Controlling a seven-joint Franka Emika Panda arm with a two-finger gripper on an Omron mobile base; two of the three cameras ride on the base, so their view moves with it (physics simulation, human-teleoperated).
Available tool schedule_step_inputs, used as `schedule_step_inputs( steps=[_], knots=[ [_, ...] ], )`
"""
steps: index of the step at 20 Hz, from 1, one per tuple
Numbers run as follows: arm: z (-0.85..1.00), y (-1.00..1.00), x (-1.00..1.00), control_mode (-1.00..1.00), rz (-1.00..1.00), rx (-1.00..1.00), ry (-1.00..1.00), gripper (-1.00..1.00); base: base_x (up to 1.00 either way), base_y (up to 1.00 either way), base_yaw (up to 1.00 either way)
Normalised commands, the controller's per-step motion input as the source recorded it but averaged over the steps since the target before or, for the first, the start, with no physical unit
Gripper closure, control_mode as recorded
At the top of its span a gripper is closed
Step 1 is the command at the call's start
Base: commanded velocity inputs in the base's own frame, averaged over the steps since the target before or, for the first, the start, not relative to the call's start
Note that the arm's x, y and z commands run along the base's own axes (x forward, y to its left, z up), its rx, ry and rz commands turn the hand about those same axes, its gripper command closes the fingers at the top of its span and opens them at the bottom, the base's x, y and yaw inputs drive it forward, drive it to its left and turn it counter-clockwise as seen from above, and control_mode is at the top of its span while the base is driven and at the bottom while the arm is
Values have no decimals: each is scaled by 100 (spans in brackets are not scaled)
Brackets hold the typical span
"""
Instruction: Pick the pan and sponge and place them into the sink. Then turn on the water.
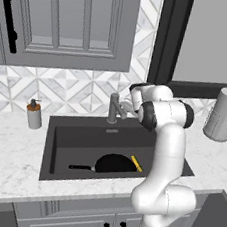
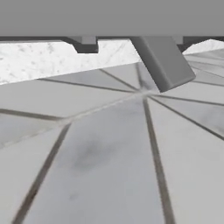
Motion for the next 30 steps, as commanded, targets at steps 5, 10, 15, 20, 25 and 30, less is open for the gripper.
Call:
schedule_step_inputs(
  steps=[5, 10, 15, 20, 25, 30],
  knots=[
    [0, -10, 0, -100, -12, 17, 0, 100, 0, 0, 0],
    [0, -33, 0, -100, -26, 25, 10, 100, 0, 0, 0],
    [0, -54, 0, -100, -18, 27, 20, 100, 0, 0, 0],
    [-3, -62, 0, -100, -1, 32, 19, 100, 0, 0, 0],
    [-7, -27, 0, -100, 0, 11, 4, 100, 0, 0, 0],
    [0, 0, 0, -100, 0, 0, 0, 100, 0, 0, 0]
  ],
)
